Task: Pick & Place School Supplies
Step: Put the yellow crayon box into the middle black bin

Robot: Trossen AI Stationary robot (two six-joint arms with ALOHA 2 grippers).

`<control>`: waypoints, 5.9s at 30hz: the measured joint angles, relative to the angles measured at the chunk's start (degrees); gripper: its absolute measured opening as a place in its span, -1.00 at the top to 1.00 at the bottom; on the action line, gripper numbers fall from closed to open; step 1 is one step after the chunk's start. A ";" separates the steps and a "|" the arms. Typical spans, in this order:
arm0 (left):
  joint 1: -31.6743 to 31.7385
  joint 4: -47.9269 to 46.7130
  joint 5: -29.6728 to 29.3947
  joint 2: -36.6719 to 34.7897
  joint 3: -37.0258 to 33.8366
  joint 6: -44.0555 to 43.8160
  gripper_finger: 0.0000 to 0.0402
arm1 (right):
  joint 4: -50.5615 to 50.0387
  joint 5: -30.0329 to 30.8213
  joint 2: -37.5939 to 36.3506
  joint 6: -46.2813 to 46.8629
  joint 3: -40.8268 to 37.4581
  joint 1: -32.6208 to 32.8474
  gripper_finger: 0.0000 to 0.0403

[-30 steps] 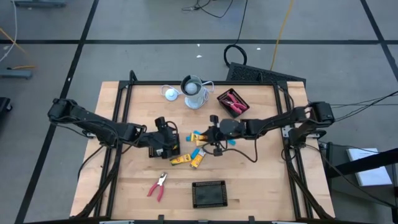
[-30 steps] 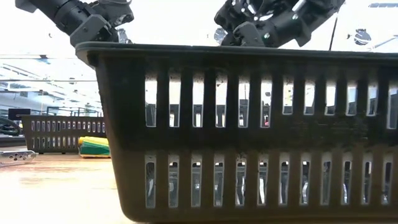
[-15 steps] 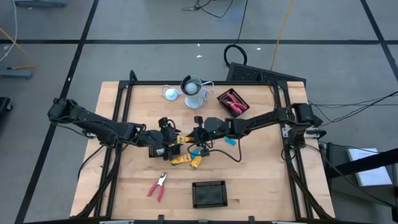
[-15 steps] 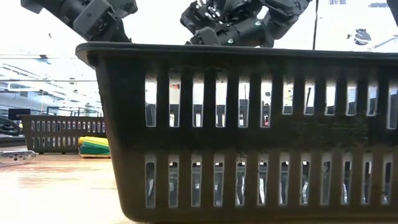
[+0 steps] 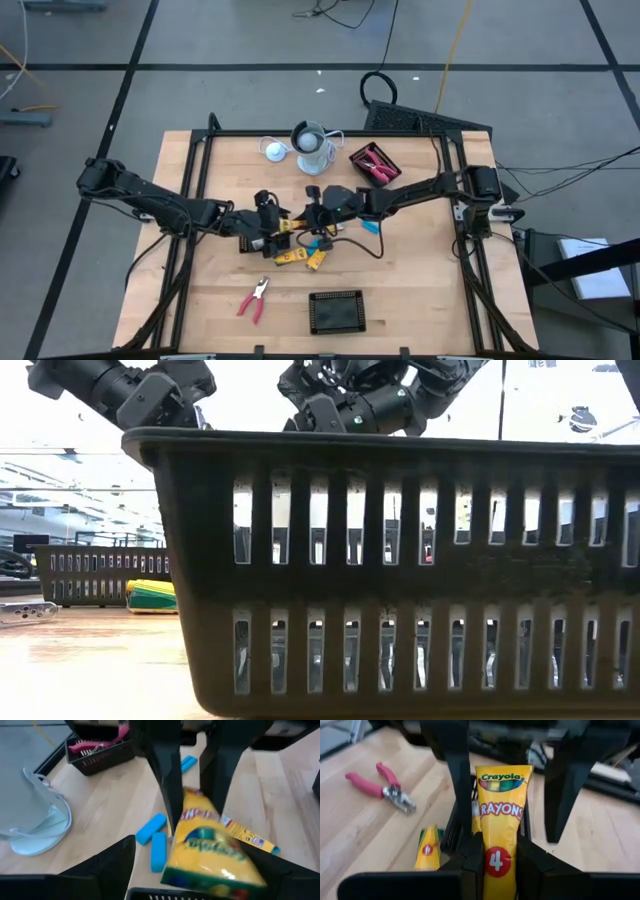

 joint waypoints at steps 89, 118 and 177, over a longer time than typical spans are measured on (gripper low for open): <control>-14.75 -18.84 -7.65 -11.23 -13.14 -33.65 0.59 | -12.70 4.95 -5.35 4.52 -5.33 1.05 -0.04; -14.46 -14.54 -14.09 -21.49 -11.85 -19.64 -0.54 | -27.92 4.52 -5.00 4.85 -6.50 -3.62 -0.04; -8.57 -11.11 -12.33 -21.38 -11.85 -12.48 -0.48 | -16.73 4.96 -7.17 6.46 -11.72 -0.96 0.75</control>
